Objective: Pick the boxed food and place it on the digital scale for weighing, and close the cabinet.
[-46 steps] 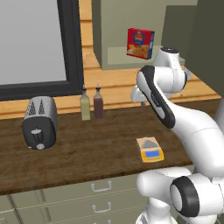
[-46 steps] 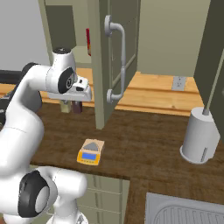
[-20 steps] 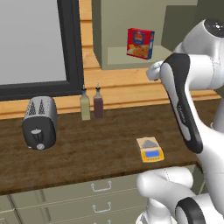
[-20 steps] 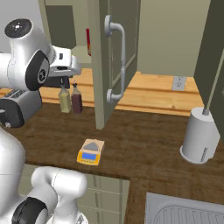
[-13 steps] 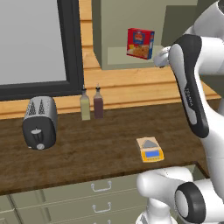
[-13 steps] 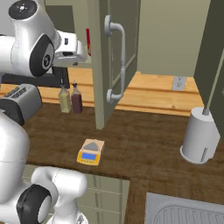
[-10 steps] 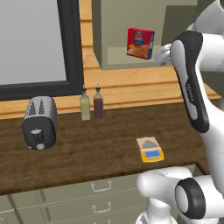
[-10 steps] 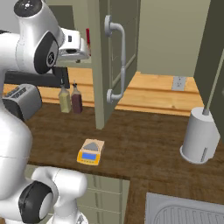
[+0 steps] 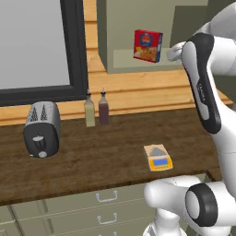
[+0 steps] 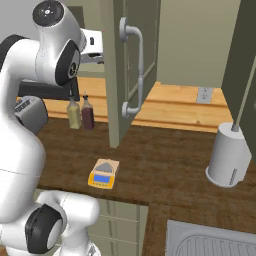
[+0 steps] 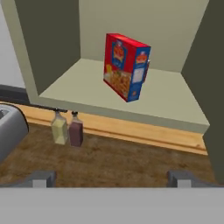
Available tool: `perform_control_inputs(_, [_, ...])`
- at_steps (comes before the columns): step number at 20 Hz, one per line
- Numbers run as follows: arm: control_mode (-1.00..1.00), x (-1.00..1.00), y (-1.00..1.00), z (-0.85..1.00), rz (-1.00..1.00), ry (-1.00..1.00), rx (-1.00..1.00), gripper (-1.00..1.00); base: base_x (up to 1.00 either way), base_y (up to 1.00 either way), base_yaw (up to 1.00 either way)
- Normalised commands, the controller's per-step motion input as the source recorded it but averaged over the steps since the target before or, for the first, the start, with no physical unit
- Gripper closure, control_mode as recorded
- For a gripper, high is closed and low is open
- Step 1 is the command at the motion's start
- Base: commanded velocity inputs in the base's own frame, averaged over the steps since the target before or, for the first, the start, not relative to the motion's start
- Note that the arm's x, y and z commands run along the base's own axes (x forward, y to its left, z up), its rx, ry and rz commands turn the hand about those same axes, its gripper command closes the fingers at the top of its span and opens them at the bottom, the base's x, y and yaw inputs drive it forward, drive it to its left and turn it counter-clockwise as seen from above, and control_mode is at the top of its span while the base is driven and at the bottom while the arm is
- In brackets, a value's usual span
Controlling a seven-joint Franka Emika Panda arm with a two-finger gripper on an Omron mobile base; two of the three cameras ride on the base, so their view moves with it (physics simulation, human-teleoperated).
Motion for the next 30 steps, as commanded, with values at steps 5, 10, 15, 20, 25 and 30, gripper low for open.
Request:
perform_control_inputs(5, [-1.0, 0.52, 0.0, 0.0, 0.0, -0.12, 0.0, -1.0, 0.0, 0.0, 0.0])
perform_control_inputs(10, [-1.0, 0.54, -0.11, 0.15, 0.01, 0.09, 0.0, -1.0, 0.0, 0.0, 0.0])
perform_control_inputs(15, [-1.0, 0.35, -0.12, 0.01, 0.08, -0.01, 0.02, -1.0, 0.0, 0.0, 0.0])
perform_control_inputs(20, [-1.0, 0.28, -0.1, 0.0, 0.06, -0.04, 0.0, -1.0, 0.0, 0.0, 0.0])
perform_control_inputs(25, [-1.0, 0.26, 0.0, 0.0, 0.02, -0.04, 0.0, -1.0, 0.0, 0.0, 0.0])
perform_control_inputs(30, [-1.0, 0.25, 0.0, -0.04, 0.0, -0.02, 0.0, -1.0, 0.0, 0.0, 0.0])
